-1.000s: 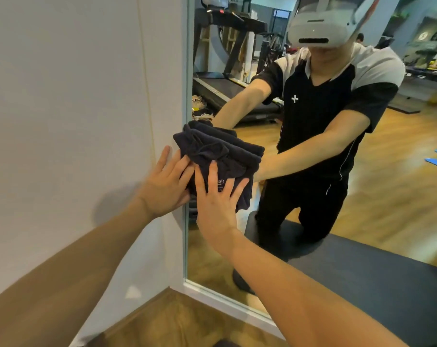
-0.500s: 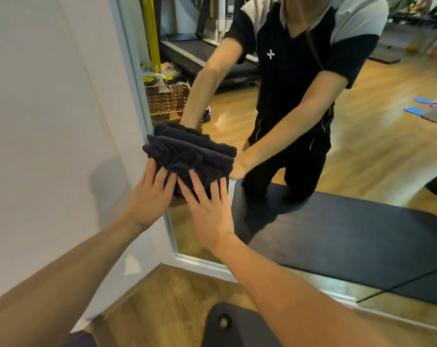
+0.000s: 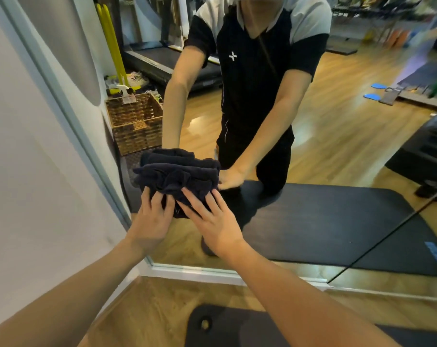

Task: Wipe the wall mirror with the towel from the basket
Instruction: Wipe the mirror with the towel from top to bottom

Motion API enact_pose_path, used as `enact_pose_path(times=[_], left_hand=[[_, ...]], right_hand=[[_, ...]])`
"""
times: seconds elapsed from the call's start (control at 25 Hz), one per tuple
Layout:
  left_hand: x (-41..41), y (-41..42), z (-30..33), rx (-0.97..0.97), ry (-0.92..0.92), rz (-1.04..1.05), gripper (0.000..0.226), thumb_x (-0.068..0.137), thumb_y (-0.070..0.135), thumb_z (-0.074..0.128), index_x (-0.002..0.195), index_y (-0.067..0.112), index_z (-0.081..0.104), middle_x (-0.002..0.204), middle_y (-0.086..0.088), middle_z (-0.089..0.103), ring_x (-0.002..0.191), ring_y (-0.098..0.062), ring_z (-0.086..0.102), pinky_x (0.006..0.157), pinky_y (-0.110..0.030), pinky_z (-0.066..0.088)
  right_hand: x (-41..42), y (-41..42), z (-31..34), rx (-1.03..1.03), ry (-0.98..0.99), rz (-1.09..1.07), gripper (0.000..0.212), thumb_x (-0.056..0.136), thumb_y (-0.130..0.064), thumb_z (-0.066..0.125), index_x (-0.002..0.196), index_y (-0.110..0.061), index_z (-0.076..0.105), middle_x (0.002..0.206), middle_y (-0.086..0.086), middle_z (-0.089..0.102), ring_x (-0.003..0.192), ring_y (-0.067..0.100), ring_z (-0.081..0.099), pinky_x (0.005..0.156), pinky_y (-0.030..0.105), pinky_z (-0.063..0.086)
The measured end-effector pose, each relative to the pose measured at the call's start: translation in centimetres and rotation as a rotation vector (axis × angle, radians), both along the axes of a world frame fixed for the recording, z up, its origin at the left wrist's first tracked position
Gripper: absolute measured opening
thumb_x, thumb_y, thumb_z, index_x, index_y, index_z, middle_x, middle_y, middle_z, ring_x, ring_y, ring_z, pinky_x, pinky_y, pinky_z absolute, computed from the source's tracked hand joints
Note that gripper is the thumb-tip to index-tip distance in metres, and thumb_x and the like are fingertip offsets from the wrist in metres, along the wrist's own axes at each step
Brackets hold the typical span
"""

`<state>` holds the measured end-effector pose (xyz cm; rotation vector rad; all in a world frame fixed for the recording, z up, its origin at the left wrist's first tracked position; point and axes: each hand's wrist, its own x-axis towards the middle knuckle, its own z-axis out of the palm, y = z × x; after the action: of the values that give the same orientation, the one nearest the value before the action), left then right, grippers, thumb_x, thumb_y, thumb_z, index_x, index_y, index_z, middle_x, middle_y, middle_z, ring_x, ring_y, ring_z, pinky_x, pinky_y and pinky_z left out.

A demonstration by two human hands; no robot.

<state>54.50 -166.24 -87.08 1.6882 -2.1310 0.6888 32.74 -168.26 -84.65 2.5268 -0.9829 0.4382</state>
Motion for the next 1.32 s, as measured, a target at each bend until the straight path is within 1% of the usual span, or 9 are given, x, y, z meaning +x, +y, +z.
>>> enact_pose_path(times=[0.2, 0.32, 0.44, 0.6, 0.72, 0.8, 0.96, 1.12, 1.32], left_hand=[[-9.2, 0.3, 3.0, -0.102, 0.082, -0.091, 0.035, 0.088, 0.001, 0.038, 0.119, -0.007, 0.05, 0.123, -0.029, 0.042, 0.113, -0.054, 0.042, 0.075, -0.061, 0.058], [-15.6, -0.5, 1.7, -0.135, -0.091, -0.211, 0.033, 0.098, -0.004, 0.034, 0.128, -0.008, 0.049, 0.126, -0.028, 0.046, 0.12, -0.049, 0.048, 0.094, -0.066, 0.052], [-23.5, -2.2, -0.4, 0.035, -0.097, -0.222, 0.043, 0.097, 0.003, 0.052, 0.138, -0.003, 0.044, 0.133, -0.027, 0.043, 0.125, -0.052, 0.055, 0.106, -0.067, 0.045], [-36.4, -2.6, 0.5, 0.055, 0.006, -0.322, 0.048, 0.096, 0.004, 0.052, 0.142, -0.007, 0.042, 0.135, -0.027, 0.044, 0.13, -0.05, 0.04, 0.112, -0.068, 0.035], [-42.7, -3.4, 2.5, 0.029, -0.137, -0.287, 0.079, 0.093, 0.013, 0.061, 0.155, -0.011, 0.018, 0.152, -0.031, 0.031, 0.144, -0.054, 0.023, 0.116, -0.077, 0.015], [-46.1, -4.9, 5.6, 0.023, -0.029, -0.349, 0.087, 0.094, 0.007, 0.058, 0.159, -0.005, 0.001, 0.162, -0.029, 0.017, 0.151, -0.055, 0.007, 0.117, -0.075, 0.016], [-50.3, -5.8, 15.8, -0.125, 0.326, -0.472, 0.09, 0.084, 0.011, 0.062, 0.16, 0.006, 0.016, 0.163, -0.019, 0.01, 0.151, -0.054, -0.003, 0.117, -0.068, 0.029], [-51.2, -6.5, 27.9, -0.268, 0.462, -0.458, 0.079, 0.091, 0.015, 0.048, 0.161, 0.002, 0.015, 0.167, -0.02, 0.005, 0.151, -0.056, -0.005, 0.126, -0.061, 0.009], [-50.3, -8.0, 33.0, -0.457, 0.408, -0.451, 0.067, 0.097, 0.018, 0.04, 0.159, -0.003, 0.023, 0.165, -0.024, 0.021, 0.151, -0.057, 0.01, 0.124, -0.058, 0.02]], right_hand=[[-8.1, -0.6, -0.8, -0.078, -0.04, 0.005, 0.097, 0.087, -0.021, 0.07, 0.165, -0.024, 0.013, 0.173, 0.008, -0.012, 0.157, 0.04, 0.008, 0.127, 0.055, 0.006], [-15.1, -0.6, -2.4, -0.129, -0.065, -0.051, 0.094, 0.082, -0.017, 0.075, 0.162, -0.024, 0.027, 0.171, 0.009, 0.012, 0.154, 0.042, 0.02, 0.125, 0.057, 0.019], [-23.6, -0.2, -3.5, -0.131, -0.05, -0.164, 0.107, 0.072, -0.014, 0.084, 0.162, -0.026, 0.027, 0.17, 0.009, 0.017, 0.155, 0.041, 0.017, 0.124, 0.058, 0.023], [-34.2, 0.0, -2.0, -0.142, -0.061, -0.292, 0.108, 0.074, -0.014, 0.083, 0.163, -0.029, 0.023, 0.17, 0.009, 0.018, 0.153, 0.041, 0.022, 0.122, 0.059, 0.03], [-40.0, 0.1, 0.4, -0.147, -0.071, -0.361, 0.098, 0.08, -0.013, 0.077, 0.163, -0.03, 0.028, 0.171, 0.011, 0.013, 0.151, 0.043, 0.025, 0.123, 0.058, 0.03], [-42.9, -0.1, 2.8, -0.156, -0.114, -0.423, 0.098, 0.082, -0.015, 0.076, 0.163, -0.028, 0.024, 0.171, 0.014, 0.007, 0.147, 0.046, 0.028, 0.122, 0.058, 0.031], [-44.3, -1.5, 11.4, -0.247, -0.291, -0.413, 0.077, 0.098, -0.026, 0.064, 0.163, -0.022, 0.023, 0.17, 0.019, 0.001, 0.125, 0.05, 0.044, 0.103, 0.059, 0.05], [-42.9, -3.4, 24.2, -0.416, -0.358, -0.311, 0.065, 0.101, -0.025, 0.052, 0.162, -0.016, 0.031, 0.168, 0.028, 0.011, 0.115, 0.048, 0.048, 0.107, 0.056, 0.041], [-41.9, -4.6, 28.9, -0.527, -0.482, -0.245, 0.059, 0.102, -0.025, 0.054, 0.157, -0.011, 0.041, 0.164, 0.03, 0.023, 0.13, 0.047, 0.045, 0.12, 0.049, 0.03]])
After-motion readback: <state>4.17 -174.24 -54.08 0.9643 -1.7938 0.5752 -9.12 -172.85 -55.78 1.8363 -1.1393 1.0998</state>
